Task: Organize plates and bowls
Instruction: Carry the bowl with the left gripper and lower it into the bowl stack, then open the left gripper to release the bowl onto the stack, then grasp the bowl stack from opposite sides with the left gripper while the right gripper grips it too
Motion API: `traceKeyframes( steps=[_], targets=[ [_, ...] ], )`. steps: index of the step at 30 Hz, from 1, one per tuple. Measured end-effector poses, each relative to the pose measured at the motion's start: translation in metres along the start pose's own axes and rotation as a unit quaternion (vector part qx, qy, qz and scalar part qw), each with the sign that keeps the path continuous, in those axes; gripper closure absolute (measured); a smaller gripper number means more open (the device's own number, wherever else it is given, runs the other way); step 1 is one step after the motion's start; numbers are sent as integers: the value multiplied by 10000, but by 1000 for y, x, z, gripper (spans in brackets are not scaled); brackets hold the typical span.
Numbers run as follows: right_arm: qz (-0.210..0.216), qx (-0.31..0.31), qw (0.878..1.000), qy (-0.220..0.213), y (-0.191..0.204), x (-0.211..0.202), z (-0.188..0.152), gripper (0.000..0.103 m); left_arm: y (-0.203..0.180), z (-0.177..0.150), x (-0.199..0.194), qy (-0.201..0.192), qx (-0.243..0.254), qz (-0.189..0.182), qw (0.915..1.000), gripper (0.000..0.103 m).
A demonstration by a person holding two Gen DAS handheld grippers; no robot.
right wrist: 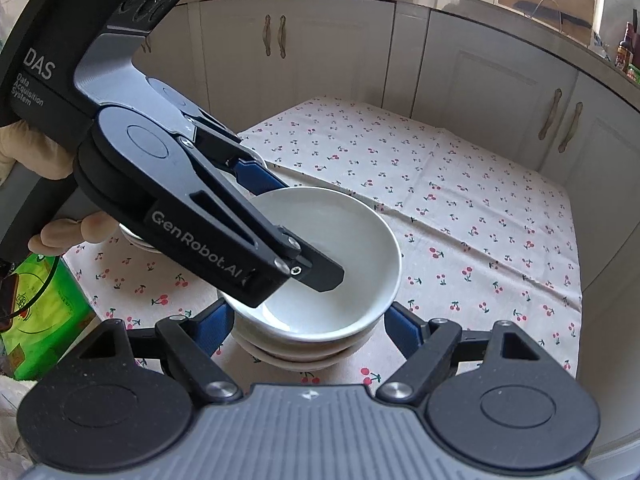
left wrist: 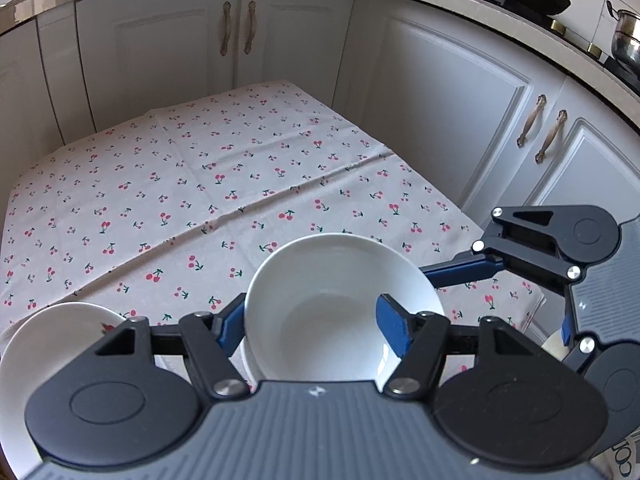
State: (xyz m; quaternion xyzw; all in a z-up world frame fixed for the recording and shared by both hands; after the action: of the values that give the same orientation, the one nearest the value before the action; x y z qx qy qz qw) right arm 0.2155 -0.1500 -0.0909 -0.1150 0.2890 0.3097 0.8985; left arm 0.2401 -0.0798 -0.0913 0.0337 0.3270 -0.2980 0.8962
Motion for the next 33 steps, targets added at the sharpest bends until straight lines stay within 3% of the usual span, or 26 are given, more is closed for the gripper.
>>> traceKeyframes(
  steps=[6, 9, 11, 17, 21, 26, 33],
  targets=[
    [44, 82, 10000, 9, -1, 2, -2, 17, 1, -1, 1, -31, 0, -12, 10000, 35],
    [69, 148, 9999, 6, -1, 3, -4, 16, 1, -1, -1, -128, 20, -34, 9999, 26],
    [-8, 114, 9999, -83, -2, 1, -3, 4, 3, 2, -7, -270, 111, -7, 9996, 23],
    [33, -59, 9995, -312, 0, -15, 1, 3, 13, 4, -34, -718, 304, 81, 9969, 12],
    [-91, -73, 9987, -495, -7, -26, 1, 3, 18, -13, -49, -768, 507, 220, 9955, 11],
    [-332, 470, 9957, -732, -25, -25, 11, 3, 23, -29, -54, -776, 444, 350, 9954, 11],
    [-477, 288, 9971, -521, -24, -11, 2, 3, 19, -28, -62, -922, 386, 157, 9949, 11]
  ],
)
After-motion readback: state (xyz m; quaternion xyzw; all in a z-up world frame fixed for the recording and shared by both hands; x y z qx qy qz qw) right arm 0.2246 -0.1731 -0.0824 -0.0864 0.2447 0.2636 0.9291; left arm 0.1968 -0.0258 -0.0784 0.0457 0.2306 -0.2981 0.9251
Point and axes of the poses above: each gripper's, at about its wrist camera, not at the fingertips, and x roughly the way its jaws point, y to its left, z to its top, the point moved 9 cm from there along x, roughly the way its jaws point, and after that the axes turned 12 degrees about -y, right-handed, at the moved point
